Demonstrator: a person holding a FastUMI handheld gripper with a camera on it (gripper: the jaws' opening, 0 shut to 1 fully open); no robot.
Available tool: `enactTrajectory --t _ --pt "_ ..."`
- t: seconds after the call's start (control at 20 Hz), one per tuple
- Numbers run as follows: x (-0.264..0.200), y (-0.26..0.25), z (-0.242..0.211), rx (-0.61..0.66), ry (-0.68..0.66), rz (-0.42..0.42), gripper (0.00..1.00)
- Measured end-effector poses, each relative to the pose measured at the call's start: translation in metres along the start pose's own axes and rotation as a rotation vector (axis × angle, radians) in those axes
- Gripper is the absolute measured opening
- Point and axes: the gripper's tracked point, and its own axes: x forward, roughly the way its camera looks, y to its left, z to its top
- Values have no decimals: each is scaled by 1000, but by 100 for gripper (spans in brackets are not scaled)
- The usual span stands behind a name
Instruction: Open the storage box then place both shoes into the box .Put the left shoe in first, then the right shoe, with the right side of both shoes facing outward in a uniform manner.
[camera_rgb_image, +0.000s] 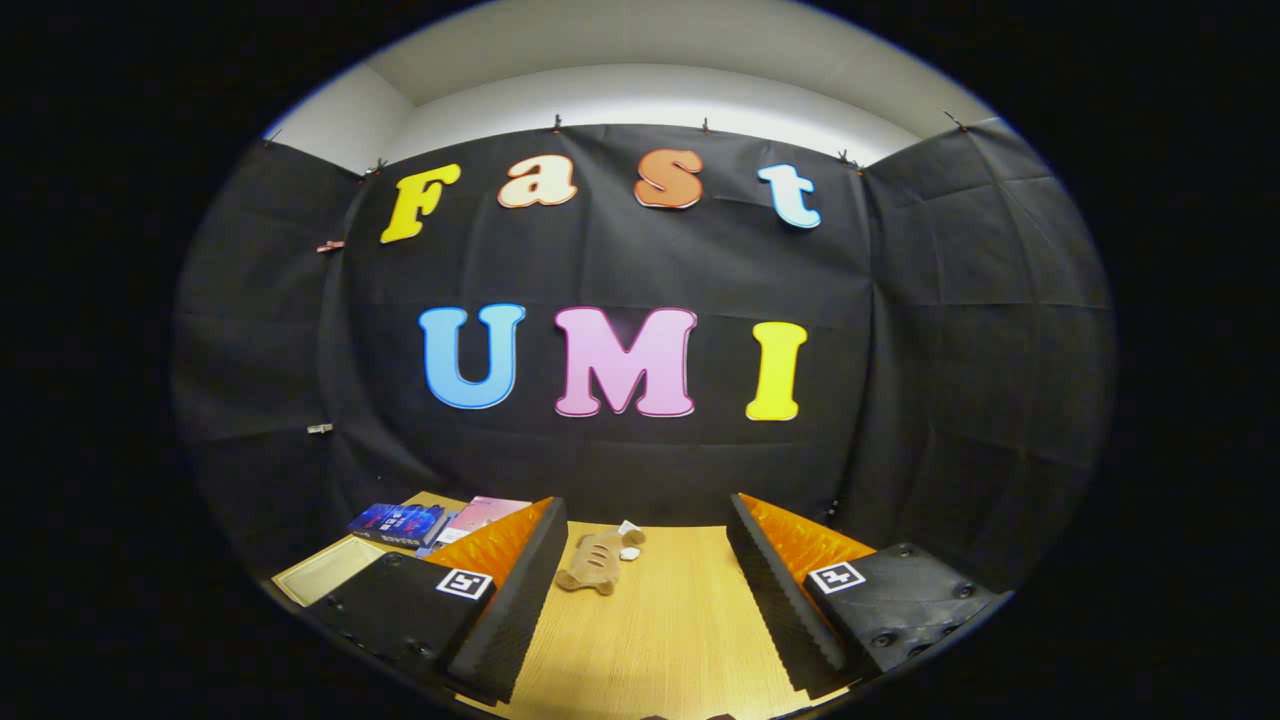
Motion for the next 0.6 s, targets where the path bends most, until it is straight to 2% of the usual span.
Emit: enactTrajectory --t 0.15,0.45,0.6 --pt "-5 7 -5 26 -24 -3 98" --pt "-5 33 -34 42 21 -24 99" --pt "-5 44 -42 62 19 -63 99"
